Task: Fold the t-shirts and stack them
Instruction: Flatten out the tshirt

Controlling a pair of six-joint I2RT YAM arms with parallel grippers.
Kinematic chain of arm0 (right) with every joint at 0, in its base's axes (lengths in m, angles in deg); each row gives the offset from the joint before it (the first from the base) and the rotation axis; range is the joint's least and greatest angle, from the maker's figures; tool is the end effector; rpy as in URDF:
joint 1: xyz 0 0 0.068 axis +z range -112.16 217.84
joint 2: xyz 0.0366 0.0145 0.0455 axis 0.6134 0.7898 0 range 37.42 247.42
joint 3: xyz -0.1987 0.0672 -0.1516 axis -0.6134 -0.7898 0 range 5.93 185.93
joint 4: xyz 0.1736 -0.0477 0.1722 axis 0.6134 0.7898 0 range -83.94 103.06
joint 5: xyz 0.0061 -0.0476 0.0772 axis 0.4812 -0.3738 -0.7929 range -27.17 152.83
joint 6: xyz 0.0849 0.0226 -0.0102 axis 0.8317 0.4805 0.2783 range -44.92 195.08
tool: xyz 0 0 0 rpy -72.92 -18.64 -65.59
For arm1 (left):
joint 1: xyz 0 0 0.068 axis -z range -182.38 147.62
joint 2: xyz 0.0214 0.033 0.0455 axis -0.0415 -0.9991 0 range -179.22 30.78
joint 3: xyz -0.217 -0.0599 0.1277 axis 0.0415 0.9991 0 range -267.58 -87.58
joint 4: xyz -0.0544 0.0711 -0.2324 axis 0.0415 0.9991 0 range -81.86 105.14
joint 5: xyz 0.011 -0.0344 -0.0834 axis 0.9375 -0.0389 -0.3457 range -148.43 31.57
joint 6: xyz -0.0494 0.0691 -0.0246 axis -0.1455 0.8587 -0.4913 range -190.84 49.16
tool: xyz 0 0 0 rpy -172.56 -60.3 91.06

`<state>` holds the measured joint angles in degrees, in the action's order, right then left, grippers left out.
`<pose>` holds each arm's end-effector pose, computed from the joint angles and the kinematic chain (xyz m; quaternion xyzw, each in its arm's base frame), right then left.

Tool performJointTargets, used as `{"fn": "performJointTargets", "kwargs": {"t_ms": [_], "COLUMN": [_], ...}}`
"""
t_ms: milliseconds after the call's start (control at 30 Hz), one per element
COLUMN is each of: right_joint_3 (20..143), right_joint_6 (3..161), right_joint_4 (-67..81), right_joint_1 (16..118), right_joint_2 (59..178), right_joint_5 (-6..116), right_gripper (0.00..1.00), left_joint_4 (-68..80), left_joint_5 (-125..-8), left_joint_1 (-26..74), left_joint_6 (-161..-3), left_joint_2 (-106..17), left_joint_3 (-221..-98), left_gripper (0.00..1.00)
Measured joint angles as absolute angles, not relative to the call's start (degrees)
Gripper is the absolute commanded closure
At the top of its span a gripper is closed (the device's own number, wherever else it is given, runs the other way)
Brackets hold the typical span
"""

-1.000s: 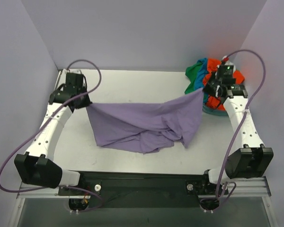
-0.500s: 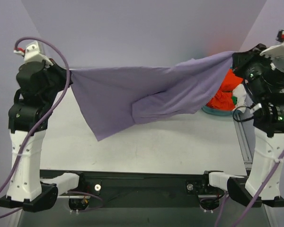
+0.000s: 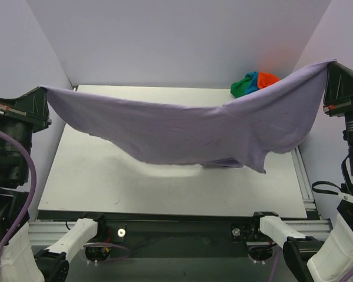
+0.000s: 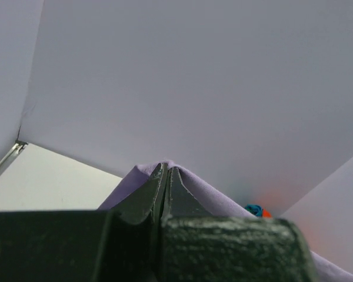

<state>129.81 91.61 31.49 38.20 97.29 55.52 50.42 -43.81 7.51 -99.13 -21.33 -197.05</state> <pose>0.0613 0.0104 0.6587 0.0041 0.4367 0.1594 0.8853 0.0883 0.0046 0.5769 -0.1962 0.5794 -0.1843 0.7693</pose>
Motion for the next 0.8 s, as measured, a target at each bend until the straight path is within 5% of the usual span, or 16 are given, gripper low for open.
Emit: {"fn": "performJointTargets", "kwargs": {"t_ms": [433, 800], "right_joint_3": [118.27, 123.56], "right_joint_6": [91.26, 91.30], "right_joint_4": [29.26, 30.59], "right_joint_1": [38.20, 39.49], "right_joint_2": [114.84, 127.30], "right_joint_5": [53.11, 52.39], "right_gripper": [1.00, 1.00], "left_joint_4": [46.66, 45.87], "left_joint_5": [-47.36, -51.51], "left_joint_1": [7.34, 5.02], "left_joint_6": [-100.58, -100.82], "left_joint_2": [-37.25, -44.92], "left_joint_3": [-184.51, -188.00], "left_gripper": [1.00, 1.00]}}
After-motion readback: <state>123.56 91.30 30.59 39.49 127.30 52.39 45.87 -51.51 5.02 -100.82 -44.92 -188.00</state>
